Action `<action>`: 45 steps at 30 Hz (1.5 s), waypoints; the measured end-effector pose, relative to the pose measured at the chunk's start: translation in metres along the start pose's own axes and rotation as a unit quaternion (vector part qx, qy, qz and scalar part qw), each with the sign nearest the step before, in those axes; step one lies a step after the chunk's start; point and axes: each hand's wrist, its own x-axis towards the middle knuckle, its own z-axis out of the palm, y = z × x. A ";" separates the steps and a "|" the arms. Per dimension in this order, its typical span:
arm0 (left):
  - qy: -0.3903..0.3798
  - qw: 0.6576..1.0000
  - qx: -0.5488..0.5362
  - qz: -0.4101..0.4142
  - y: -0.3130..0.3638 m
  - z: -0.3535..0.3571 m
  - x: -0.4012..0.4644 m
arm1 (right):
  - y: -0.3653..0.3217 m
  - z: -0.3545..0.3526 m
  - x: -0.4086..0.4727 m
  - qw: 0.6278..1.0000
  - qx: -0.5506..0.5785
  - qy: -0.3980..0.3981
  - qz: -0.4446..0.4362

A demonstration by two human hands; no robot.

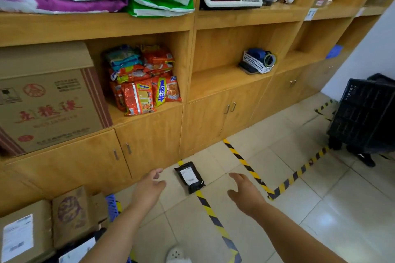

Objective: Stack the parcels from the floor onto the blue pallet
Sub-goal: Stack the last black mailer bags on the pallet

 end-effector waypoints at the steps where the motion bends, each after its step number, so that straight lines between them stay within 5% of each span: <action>1: -0.001 1.000 -0.009 -0.003 0.008 0.004 0.015 | 0.002 -0.007 0.014 1.000 -0.002 0.001 0.001; 15: 0.003 0.999 -0.029 -0.033 0.098 0.056 0.169 | 0.029 -0.071 0.194 0.998 -0.001 -0.065 0.004; 27: 0.151 0.953 -0.179 -0.190 0.104 0.163 0.217 | 0.111 -0.069 0.357 0.975 -0.024 -0.221 -0.021; 35: 0.226 0.898 -0.266 -0.268 0.022 0.251 0.280 | 0.158 0.037 0.463 0.958 -0.056 -0.280 -0.017; 45: 0.234 0.885 -0.263 -0.306 -0.145 0.353 0.381 | 0.231 0.250 0.589 0.950 -0.034 -0.305 0.051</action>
